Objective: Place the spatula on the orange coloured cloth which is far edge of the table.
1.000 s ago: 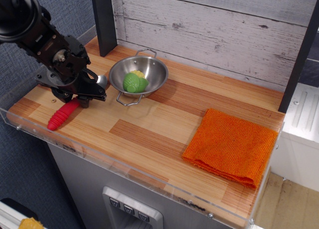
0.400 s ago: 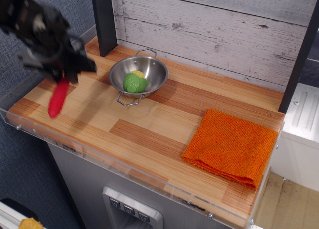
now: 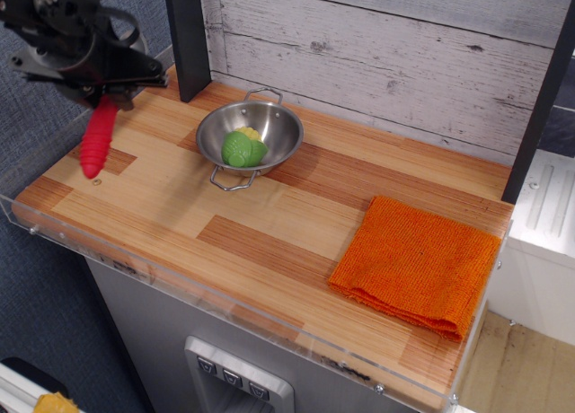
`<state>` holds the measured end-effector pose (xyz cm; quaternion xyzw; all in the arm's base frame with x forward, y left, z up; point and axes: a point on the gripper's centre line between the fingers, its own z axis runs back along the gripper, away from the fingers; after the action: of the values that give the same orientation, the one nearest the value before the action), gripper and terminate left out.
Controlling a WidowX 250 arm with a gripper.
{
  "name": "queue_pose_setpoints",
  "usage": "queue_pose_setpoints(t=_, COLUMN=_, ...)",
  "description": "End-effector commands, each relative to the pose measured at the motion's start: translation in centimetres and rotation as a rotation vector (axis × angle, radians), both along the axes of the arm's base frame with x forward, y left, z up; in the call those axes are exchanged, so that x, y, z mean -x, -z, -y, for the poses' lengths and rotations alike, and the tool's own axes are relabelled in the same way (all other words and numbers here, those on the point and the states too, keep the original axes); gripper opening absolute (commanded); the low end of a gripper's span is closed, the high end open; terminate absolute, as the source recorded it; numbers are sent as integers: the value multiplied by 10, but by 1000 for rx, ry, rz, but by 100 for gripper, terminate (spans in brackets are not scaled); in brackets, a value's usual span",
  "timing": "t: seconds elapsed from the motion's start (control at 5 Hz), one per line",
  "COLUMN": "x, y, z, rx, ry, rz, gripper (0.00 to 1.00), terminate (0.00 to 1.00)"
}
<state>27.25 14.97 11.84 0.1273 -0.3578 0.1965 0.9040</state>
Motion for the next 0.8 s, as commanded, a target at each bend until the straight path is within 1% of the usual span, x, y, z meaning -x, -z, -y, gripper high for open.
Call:
queue_pose_setpoints(t=0.0, x=-24, y=-55, z=72, rx=-17, ry=192, rz=145, gripper=0, terminate=0)
queue_pose_setpoints(t=0.2, x=-26, y=-66, z=122, rx=11, ry=298, rz=153, gripper=0, terminate=0)
queue_pose_setpoints(t=0.4, x=-18, y=-62, z=169, rx=20, ry=397, rz=136, gripper=0, terminate=0)
queue_pose_setpoints(t=0.6, x=-9, y=-46, z=196, rx=46, ry=462, rz=110, gripper=0, terminate=0)
